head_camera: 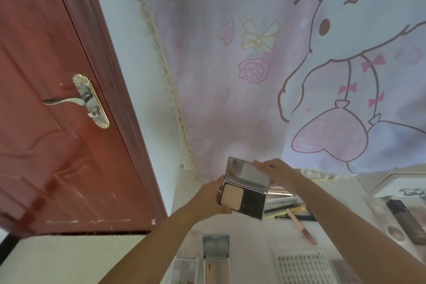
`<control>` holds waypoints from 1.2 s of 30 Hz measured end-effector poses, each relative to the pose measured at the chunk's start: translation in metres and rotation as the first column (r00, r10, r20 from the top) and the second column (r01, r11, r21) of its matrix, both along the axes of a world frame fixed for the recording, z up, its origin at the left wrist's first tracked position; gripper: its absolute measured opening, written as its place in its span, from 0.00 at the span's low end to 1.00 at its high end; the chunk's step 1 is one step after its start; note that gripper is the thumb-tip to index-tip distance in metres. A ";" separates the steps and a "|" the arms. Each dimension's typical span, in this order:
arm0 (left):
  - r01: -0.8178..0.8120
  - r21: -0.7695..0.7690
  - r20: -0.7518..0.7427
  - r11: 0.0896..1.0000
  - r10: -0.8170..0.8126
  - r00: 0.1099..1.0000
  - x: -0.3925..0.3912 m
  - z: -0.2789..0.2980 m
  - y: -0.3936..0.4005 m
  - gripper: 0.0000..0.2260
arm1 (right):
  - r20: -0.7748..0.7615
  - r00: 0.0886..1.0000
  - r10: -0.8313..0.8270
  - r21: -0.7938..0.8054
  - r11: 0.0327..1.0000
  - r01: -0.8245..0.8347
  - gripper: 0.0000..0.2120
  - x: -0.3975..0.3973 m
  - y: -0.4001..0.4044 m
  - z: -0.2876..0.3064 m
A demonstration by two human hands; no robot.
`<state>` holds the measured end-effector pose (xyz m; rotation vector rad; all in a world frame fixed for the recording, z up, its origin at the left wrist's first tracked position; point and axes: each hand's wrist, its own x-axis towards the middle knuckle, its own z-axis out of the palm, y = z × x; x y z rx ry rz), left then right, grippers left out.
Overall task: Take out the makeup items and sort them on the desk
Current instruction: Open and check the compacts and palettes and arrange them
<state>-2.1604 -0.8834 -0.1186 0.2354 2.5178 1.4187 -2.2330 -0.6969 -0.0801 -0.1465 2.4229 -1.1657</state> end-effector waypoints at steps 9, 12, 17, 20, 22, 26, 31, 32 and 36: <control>-0.021 -0.289 0.109 0.957 0.055 0.993 0.021 -0.069 0.033 0.29 | 0.143 0.983 0.116 0.089 0.988 -0.130 0.23 0.002 0.027 -0.067; -0.072 -0.353 0.195 0.933 0.149 0.969 0.036 -0.088 0.058 0.33 | 0.107 0.967 0.231 0.134 0.960 -0.244 0.20 0.001 0.041 -0.087; -0.187 -0.397 0.260 0.899 0.305 0.916 0.065 -0.114 0.099 0.34 | 0.113 0.915 0.388 0.125 0.908 -0.401 0.21 0.012 0.058 -0.110; -0.214 -0.424 0.310 0.880 0.363 0.879 0.080 -0.120 0.118 0.32 | 0.090 0.856 0.509 0.205 0.832 -0.516 0.19 0.027 0.067 -0.112; -0.202 -0.467 0.348 0.861 0.389 0.853 0.085 -0.122 0.127 0.32 | 0.037 0.810 0.586 0.237 0.782 -0.576 0.18 0.036 0.068 -0.117; -0.182 -0.526 0.415 0.831 0.437 0.798 0.085 -0.121 0.132 0.31 | -0.042 0.816 0.577 0.142 0.811 -0.567 0.17 0.037 0.062 -0.143; -0.180 -0.538 0.419 0.824 0.446 0.791 0.085 -0.118 0.134 0.28 | -0.110 0.827 0.551 0.071 0.835 -0.546 0.18 0.043 0.066 -0.158; -0.181 -0.542 0.408 0.820 0.446 0.797 0.085 -0.118 0.133 0.27 | -0.123 0.830 0.544 0.066 0.839 -0.540 0.17 0.044 0.066 -0.159; -0.216 -0.580 0.372 0.786 0.491 0.788 0.083 -0.119 0.129 0.27 | -0.155 0.849 0.505 0.029 0.862 -0.507 0.15 0.044 0.066 -0.161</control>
